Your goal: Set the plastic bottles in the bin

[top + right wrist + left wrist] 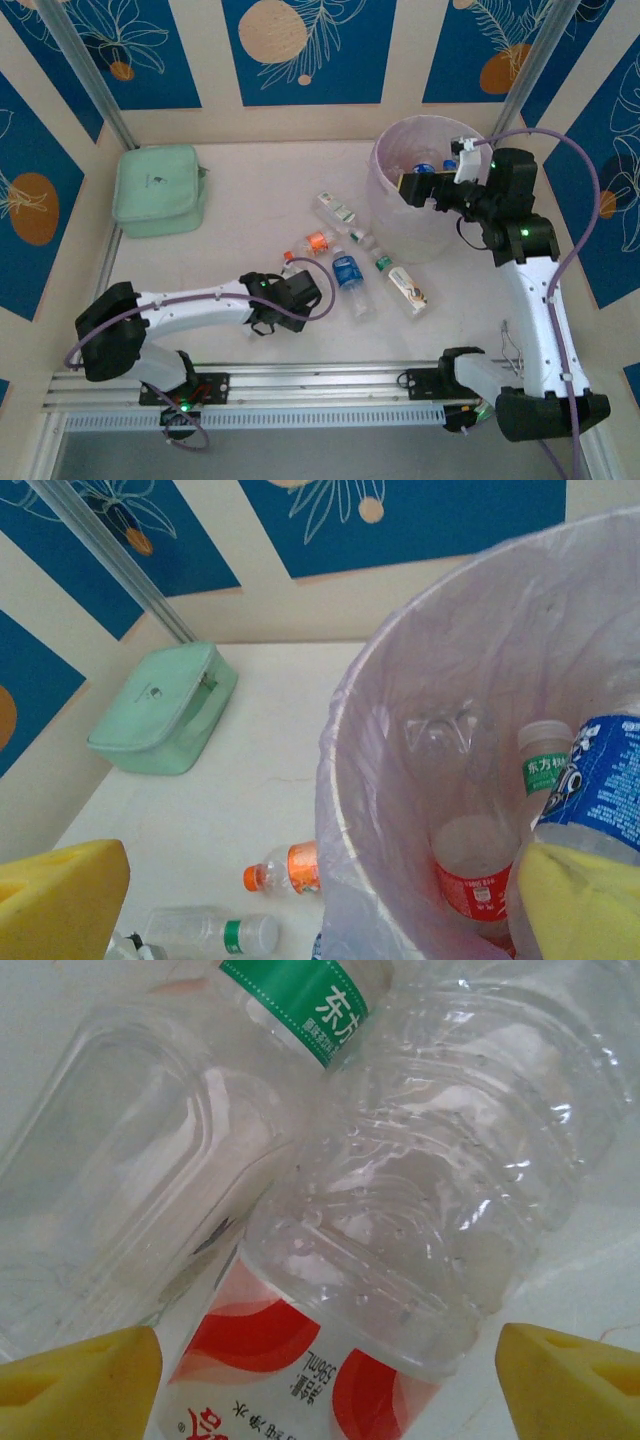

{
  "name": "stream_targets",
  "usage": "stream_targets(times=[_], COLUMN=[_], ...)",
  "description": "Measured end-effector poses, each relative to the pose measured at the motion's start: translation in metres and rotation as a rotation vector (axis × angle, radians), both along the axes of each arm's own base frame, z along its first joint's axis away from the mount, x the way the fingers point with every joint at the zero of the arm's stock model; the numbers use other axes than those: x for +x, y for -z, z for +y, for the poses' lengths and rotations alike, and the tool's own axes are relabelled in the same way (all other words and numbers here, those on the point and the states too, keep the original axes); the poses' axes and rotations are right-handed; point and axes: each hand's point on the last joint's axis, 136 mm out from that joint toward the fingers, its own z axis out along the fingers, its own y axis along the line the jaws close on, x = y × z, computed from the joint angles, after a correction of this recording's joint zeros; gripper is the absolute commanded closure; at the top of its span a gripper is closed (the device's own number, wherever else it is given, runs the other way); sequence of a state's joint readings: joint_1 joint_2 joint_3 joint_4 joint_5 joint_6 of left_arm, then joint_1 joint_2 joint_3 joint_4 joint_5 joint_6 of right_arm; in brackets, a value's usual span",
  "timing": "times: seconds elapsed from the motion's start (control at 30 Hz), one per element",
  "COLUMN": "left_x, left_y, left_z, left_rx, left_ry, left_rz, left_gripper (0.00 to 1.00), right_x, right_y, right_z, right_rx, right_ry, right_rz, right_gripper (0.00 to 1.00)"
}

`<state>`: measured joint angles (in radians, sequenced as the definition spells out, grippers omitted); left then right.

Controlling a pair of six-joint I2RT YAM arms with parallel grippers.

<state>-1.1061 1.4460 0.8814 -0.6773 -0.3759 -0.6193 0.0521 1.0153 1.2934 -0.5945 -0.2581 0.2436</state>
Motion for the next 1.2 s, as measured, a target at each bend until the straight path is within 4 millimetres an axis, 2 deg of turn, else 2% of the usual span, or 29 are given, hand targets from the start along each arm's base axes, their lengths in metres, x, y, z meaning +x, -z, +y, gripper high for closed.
stream_targets(times=[0.17, 0.33, 0.5, 0.6, 0.7, 0.8, 0.9, 0.97, 1.07, 1.2], left_x=[0.001, 0.003, 0.004, 0.006, 0.011, 0.020, 0.030, 0.035, 0.040, 0.048], left_y=[0.002, 0.002, -0.001, -0.011, -0.035, -0.070, -0.107, -0.130, -0.154, -0.169], left_z=[0.003, 0.004, 0.005, 0.005, -0.001, -0.015, -0.029, -0.037, -0.045, -0.045], left_rx=[0.008, 0.009, 0.006, -0.021, -0.099, -0.225, -0.348, -0.415, -0.478, -0.504], left_ry=[-0.015, -0.031, -0.034, -0.037, -0.034, -0.014, 0.007, 0.024, 0.043, 0.038], left_rz=[-0.012, -0.024, -0.038, -0.059, -0.113, -0.198, -0.290, -0.345, -0.410, -0.469], left_gripper=[0.32, 0.39, 0.40, 0.40, 0.41, 0.42, 0.42, 0.42, 0.42, 0.42], right_x=[-0.005, -0.002, -0.005, -0.013, -0.025, -0.040, -0.052, -0.055, -0.053, -0.044], right_y=[0.005, 0.008, 0.015, 0.013, 0.001, -0.011, -0.012, -0.009, 0.002, 0.024], right_z=[0.000, 0.001, 0.005, 0.011, 0.026, 0.051, 0.078, 0.094, 0.114, 0.133], right_rx=[0.012, 0.027, 0.033, 0.039, 0.062, 0.089, 0.100, 0.103, 0.101, 0.084], right_ry=[0.003, 0.006, -0.005, -0.034, -0.115, -0.241, -0.351, -0.406, -0.455, -0.475], right_rz=[-0.018, -0.009, -0.013, -0.030, -0.073, -0.118, -0.122, -0.112, -0.071, 0.000], right_gripper=[0.00, 0.00, 0.00, 0.00, 0.00, 0.00, 0.00, 0.00, 0.01, 0.01])
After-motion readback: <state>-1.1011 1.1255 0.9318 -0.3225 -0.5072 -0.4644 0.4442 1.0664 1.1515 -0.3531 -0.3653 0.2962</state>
